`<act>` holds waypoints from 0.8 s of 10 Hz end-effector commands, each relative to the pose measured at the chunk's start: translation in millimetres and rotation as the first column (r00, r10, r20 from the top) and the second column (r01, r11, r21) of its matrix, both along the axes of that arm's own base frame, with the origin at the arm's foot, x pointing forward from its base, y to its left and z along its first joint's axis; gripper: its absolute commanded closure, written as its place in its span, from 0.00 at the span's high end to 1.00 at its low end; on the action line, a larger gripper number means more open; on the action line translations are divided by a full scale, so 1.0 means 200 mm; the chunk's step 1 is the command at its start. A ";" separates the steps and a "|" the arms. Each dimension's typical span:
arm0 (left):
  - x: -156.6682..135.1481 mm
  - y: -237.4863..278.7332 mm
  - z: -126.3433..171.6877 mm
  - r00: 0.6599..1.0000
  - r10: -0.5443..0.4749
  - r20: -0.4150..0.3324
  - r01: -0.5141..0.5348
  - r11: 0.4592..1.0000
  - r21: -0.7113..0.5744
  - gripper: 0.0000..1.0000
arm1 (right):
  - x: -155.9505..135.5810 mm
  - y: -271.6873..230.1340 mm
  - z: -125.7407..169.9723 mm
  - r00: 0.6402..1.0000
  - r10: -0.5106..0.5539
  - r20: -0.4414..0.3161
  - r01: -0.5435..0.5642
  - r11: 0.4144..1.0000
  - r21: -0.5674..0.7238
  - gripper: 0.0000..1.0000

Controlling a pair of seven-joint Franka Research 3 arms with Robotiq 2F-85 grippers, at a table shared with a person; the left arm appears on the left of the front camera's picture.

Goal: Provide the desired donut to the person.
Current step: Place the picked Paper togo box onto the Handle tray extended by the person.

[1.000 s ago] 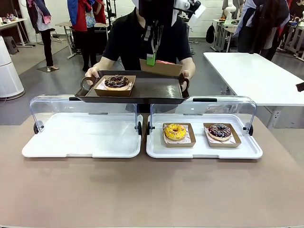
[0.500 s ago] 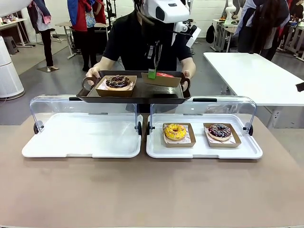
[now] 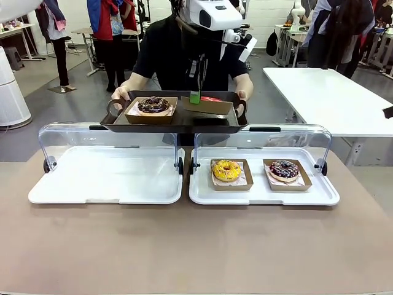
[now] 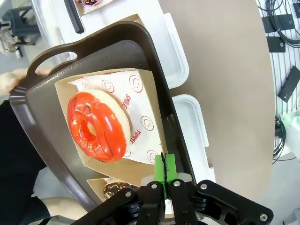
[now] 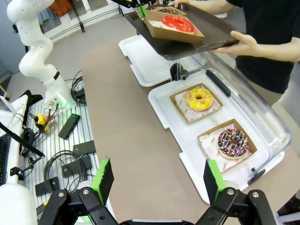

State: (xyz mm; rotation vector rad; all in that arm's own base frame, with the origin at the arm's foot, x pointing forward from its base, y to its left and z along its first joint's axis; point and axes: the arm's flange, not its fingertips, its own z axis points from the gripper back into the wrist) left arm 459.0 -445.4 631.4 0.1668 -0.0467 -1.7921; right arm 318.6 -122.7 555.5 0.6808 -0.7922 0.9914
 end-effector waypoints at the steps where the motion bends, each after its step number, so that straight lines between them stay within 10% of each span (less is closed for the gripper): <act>1: 0.00 -0.01 0.01 1.000 -0.002 0.023 0.002 1.000 0.001 0.01 | 0.01 0.00 0.00 1.000 0.008 0.011 -0.008 1.000 0.019 1.00; 8: 0.23 -0.07 -0.11 0.989 0.118 -0.085 -0.124 0.989 -0.078 0.01 | 0.01 0.00 0.00 1.000 0.008 0.011 -0.008 1.000 0.019 1.00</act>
